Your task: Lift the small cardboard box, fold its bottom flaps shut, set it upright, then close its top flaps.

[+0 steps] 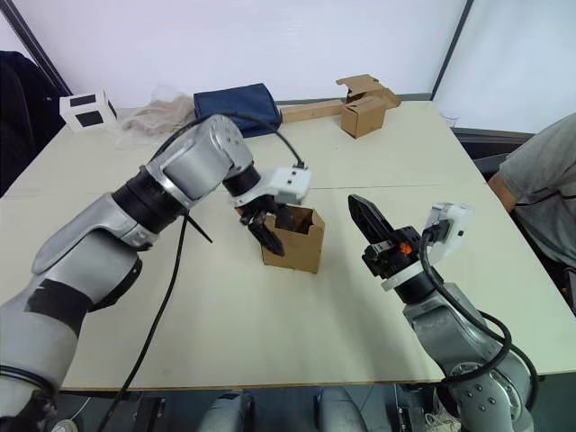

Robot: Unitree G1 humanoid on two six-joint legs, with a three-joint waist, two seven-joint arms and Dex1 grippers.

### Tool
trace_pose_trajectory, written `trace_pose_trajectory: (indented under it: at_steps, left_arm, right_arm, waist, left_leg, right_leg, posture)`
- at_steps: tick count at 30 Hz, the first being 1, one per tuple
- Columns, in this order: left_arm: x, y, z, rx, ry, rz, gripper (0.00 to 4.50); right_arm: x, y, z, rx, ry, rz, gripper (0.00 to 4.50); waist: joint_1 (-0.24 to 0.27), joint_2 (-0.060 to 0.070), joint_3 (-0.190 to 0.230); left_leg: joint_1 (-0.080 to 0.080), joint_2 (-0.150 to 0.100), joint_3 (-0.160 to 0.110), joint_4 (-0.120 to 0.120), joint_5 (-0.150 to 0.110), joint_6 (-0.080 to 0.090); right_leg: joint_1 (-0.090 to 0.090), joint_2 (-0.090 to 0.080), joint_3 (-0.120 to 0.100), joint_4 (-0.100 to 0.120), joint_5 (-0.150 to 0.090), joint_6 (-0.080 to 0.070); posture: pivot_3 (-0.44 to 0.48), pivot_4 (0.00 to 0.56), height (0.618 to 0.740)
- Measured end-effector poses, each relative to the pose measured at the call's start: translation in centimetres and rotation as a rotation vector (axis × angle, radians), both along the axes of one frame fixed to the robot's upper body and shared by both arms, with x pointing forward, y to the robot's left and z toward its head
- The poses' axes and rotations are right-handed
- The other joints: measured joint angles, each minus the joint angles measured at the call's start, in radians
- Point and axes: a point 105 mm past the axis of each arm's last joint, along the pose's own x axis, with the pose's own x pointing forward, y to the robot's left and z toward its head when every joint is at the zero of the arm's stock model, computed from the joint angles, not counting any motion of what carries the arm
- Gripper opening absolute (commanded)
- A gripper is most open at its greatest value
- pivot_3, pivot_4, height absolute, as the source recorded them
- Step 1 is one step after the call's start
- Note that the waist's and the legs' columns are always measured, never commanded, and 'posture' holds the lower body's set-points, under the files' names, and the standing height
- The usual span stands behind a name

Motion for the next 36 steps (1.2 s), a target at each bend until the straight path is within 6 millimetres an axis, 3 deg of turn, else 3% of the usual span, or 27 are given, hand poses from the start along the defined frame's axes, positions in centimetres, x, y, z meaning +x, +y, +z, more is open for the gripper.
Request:
trace_pose_trajectory:
  at_steps: [3, 6, 8, 11, 15, 19, 23, 27, 36]
  left_arm:
    - [0.4, 0.5, 4.0, -0.203, 0.006, 0.036, 4.48]
    - [0.7, 1.4, 6.4, -0.409, 0.062, 0.089, 3.65]
    - [1.2, 2.5, 7.1, -0.518, 0.061, 0.134, 2.83]
    - [2.4, 4.3, 5.2, -0.602, 0.066, 0.226, 1.6]
    - [4.1, 5.8, 1.8, -0.811, 0.113, 0.43, 0.09]
    - [5.2, 8.5, -2.6, -0.815, 0.039, 0.62, 0.09]
    - [5.1, 10.6, -6.7, -0.748, -0.052, 0.711, 0.09]
    - [4.8, 12.3, -10.7, -0.661, -0.089, 0.801, 0.09]
    - [3.0, 10.7, -13.9, -0.568, -0.093, 0.705, 0.09]
  right_arm:
    - [0.9, -0.7, -0.5, -0.074, 0.022, -0.045, 0.0]
    - [2.4, -2.1, -1.5, -0.12, 0.073, -0.133, 0.0]
    - [3.6, -3.1, -3.0, -0.179, 0.145, -0.179, 0.0]
    - [4.0, -3.2, -3.7, -0.265, 0.178, -0.181, 0.0]
    - [5.0, -2.3, -5.3, -0.526, 0.23, -0.134, 0.0]
    - [5.5, -1.9, -7.4, -0.621, 0.307, -0.088, 0.0]
    - [5.8, -0.8, -7.9, -0.673, 0.302, -0.045, 0.0]
    - [5.9, -0.3, -9.5, -0.735, 0.35, -0.008, 0.0]
    - [5.0, 3.2, -11.5, -0.705, 0.393, 0.129, 0.0]
  waist:
    - [-0.009, 0.002, -0.001]
    - [-0.013, 0.001, -0.001]
    - [-0.014, 0.002, -0.001]
    - [-0.014, 0.002, -0.001]
    - [-0.014, 0.001, -0.001]
    - [-0.012, 0.001, -0.001]
    - [-0.003, 0.001, -0.001]
    - [0.009, 0.001, -0.001]
    - [0.001, 0.001, -0.001]
  left_leg:
    - [0.001, 0.0, 0.0, -0.001, -0.001, 0.001]
    - [0.001, 0.0, 0.0, -0.001, -0.001, 0.001]
    - [0.001, 0.0, 0.0, -0.001, -0.001, 0.001]
    - [0.001, 0.0, 0.0, 0.0, 0.0, 0.001]
    - [0.0, 0.0, 0.0, 0.002, 0.0, 0.001]
    - [0.0, 0.0, 0.0, 0.002, 0.0, 0.001]
    - [0.0, 0.0, 0.0, 0.002, 0.0, 0.0]
    - [0.0, 0.0, 0.0, 0.003, 0.0, 0.0]
    - [0.0, 0.0, 0.0, 0.003, 0.0, 0.0]
  right_leg:
    - [0.0, 0.0, 0.0, 0.0, 0.0, 0.0]
    - [0.0, 0.001, 0.0, 0.001, 0.0, -0.001]
    - [0.0, 0.0, 0.0, 0.001, -0.001, 0.0]
    - [0.0, 0.0, 0.0, 0.001, 0.0, 0.0]
    - [0.0, -0.001, 0.0, 0.002, 0.0, 0.0]
    - [-0.001, -0.001, 0.0, 0.003, 0.0, 0.0]
    - [-0.001, -0.002, 0.0, 0.003, 0.0, 0.0]
    - [-0.001, -0.002, 0.0, 0.003, 0.0, 0.0]
    - [0.0, -0.002, 0.0, 0.003, 0.0, 0.0]
  posture:
    - [0.0, 0.15, 0.74]
    - [0.0, 0.15, 0.74]
    - [0.0, 0.15, 0.74]
    - [0.0, 0.15, 0.74]
    - [0.0, 0.15, 0.74]
    - [0.0, 0.15, 0.74]
    - [0.0, 0.15, 0.74]
    - [0.0, 0.15, 0.74]
    - [0.0, 0.15, 0.74]
